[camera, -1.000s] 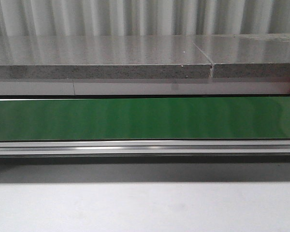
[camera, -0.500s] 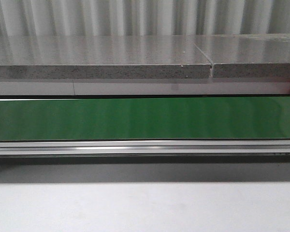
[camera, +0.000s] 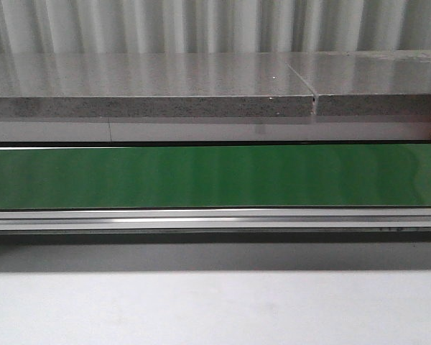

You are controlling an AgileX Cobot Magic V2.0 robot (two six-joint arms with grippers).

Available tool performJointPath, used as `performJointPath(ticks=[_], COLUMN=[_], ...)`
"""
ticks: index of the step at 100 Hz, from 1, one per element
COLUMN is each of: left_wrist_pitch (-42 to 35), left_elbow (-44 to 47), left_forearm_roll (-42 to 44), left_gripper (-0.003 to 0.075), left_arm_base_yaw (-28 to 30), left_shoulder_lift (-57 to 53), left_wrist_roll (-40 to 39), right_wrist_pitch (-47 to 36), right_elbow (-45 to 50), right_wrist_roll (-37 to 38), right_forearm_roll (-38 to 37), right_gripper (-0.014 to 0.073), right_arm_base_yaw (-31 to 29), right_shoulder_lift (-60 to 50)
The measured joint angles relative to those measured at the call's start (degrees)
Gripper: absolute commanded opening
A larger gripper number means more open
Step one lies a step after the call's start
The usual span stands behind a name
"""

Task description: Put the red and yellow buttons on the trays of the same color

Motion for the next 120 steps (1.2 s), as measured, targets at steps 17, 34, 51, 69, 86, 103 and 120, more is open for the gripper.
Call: performJointPath(ticks=[17, 34, 51, 69, 86, 103, 120], left_wrist_pitch=[0.0, 0.0, 0.0, 0.0, 0.0, 0.0, 0.0], left_elbow=[0.0, 0.0, 0.0, 0.0, 0.0, 0.0, 0.0], left_forearm_roll=[0.0, 0.0, 0.0, 0.0, 0.0, 0.0, 0.0], left_gripper=[-0.0021, -0.0021, -0.0021, -0.0021, -0.0021, -0.0021, -0.0021], left_arm_base_yaw=[0.0, 0.0, 0.0, 0.0, 0.0, 0.0, 0.0], left_shoulder_lift=[0.0, 0.0, 0.0, 0.0, 0.0, 0.0, 0.0], left_wrist_roll=[0.0, 0.0, 0.0, 0.0, 0.0, 0.0, 0.0], right_wrist_pitch=[-0.5, -2.3, -5.5, -8.2, -9.4, -10.2, -10.1], right_elbow=[4.6, 10.9, 18.7, 26.8, 32.9, 38.1, 42.8], right_wrist_roll=[0.0, 0.0, 0.0, 0.0, 0.0, 0.0, 0.0], right_forearm_roll=[0.0, 0.0, 0.0, 0.0, 0.0, 0.0, 0.0], right_gripper=[-0.006, -0.006, -0.006, -0.006, -0.006, -0.006, -0.006], right_arm_base_yaw=[5.0, 8.2, 9.0, 9.0, 9.0, 9.0, 9.0], right_shoulder_lift=[-4.2, -9.9, -17.7, -27.0, -36.8, -46.0, -55.1])
